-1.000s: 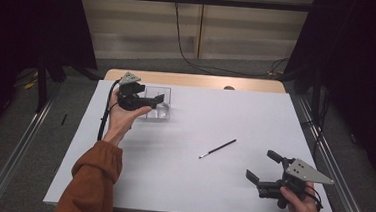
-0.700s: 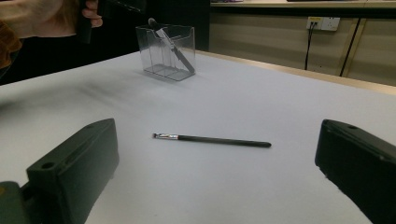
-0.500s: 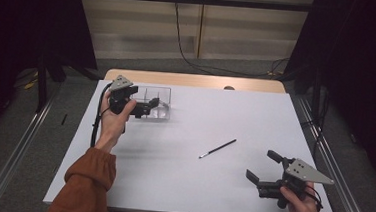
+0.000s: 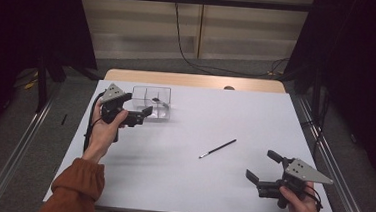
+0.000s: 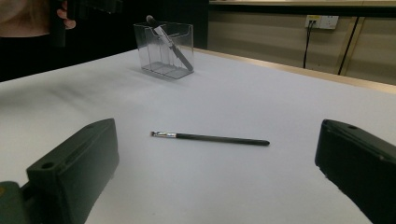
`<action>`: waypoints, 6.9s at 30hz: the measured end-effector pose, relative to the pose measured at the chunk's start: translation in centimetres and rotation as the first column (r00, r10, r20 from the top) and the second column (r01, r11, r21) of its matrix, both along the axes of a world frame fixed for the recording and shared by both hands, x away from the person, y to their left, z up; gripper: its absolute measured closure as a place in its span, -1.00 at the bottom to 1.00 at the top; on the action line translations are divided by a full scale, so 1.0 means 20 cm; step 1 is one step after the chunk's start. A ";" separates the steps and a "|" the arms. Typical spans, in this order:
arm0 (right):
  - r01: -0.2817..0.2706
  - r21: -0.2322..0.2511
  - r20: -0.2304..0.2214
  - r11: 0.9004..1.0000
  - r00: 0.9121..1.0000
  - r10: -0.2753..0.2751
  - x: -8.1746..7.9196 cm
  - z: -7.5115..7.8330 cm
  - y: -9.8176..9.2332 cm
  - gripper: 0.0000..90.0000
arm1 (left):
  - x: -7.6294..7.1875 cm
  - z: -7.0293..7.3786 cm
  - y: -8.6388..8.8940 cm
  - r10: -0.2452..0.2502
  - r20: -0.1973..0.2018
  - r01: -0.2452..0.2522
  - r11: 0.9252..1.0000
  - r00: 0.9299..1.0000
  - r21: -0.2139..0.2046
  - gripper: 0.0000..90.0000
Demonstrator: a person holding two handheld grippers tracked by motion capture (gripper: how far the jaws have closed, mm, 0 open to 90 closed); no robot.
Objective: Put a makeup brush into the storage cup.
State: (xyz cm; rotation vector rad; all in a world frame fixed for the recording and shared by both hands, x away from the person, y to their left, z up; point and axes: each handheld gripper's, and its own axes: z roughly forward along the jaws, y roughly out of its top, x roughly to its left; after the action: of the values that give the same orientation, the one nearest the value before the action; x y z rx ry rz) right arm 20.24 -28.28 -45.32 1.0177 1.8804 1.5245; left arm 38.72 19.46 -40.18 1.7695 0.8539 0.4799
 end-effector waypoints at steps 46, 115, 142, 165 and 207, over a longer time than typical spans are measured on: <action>-0.002 0.003 0.002 1.000 1.000 0.002 0.00 0.00 0.00 -1.00 | -0.48 -0.07 0.18 0.008 0.052 -0.007 1.000 0.999 -0.015 -0.91; -0.099 -0.035 -0.015 0.994 0.995 0.099 0.30 0.14 0.15 -1.00 | -0.73 -0.16 0.28 0.009 0.045 -0.008 1.000 0.999 -0.027 -0.93; -0.135 -0.138 -0.108 0.981 0.987 0.120 0.58 0.19 0.28 -0.95 | -0.71 -0.17 0.29 0.016 0.044 -0.015 1.000 0.999 -0.018 -0.93; -0.382 -0.282 -0.450 0.880 0.863 0.231 0.73 0.18 0.28 -0.95 | -0.71 -0.17 0.29 0.007 0.044 -0.006 1.000 0.999 -0.012 -0.93; -0.629 -0.536 -0.686 0.562 0.713 0.144 0.98 0.03 0.44 -0.50 | -0.70 -0.18 0.29 0.004 0.039 -0.004 1.000 0.999 -0.001 -0.93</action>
State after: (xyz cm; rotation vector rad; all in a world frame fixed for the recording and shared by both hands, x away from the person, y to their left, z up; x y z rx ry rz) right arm 39.83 -19.57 -44.80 0.6640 2.9875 0.4113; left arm 24.69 25.28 -43.71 1.7524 0.8306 0.5145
